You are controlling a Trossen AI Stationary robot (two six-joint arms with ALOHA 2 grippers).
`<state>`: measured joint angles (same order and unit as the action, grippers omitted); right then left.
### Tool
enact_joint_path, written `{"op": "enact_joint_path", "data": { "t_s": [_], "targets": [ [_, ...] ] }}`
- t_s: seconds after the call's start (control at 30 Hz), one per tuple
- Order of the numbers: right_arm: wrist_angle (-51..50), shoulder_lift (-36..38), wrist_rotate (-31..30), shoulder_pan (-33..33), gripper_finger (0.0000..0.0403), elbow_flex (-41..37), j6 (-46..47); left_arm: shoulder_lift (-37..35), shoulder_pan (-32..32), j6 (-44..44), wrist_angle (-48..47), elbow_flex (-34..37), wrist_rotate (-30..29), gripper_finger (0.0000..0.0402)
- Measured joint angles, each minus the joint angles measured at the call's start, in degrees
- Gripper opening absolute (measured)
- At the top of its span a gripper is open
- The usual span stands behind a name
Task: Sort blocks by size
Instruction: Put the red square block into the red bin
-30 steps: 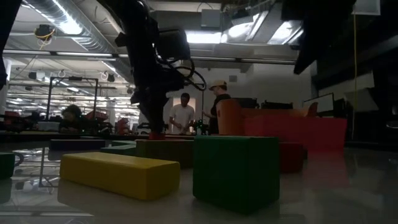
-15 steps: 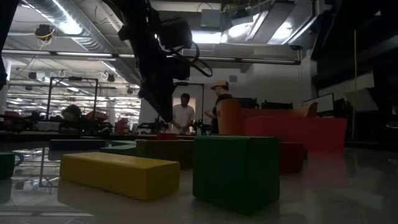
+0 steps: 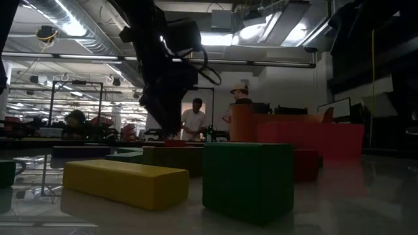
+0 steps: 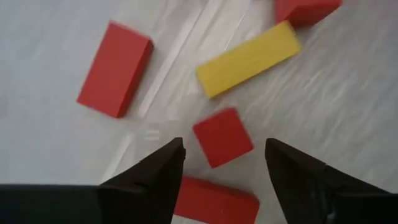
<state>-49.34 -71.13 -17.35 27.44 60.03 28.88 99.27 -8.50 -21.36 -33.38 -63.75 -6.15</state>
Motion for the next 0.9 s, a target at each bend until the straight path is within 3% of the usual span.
{"op": "enact_joint_path", "data": {
  "t_s": [0.73,0.9],
  "targets": [
    [0.53,-0.01,-0.17,-0.04,0.0237,-0.02,0.0,6.37,0.64,-0.26,5.94,0.75,-0.44,0.0221],
    [0.44,-0.01,-0.09,-0.04,0.0237,-0.02,-0.02,6.4,0.59,0.45,5.85,0.75,-0.46,0.017]
  ]
}}
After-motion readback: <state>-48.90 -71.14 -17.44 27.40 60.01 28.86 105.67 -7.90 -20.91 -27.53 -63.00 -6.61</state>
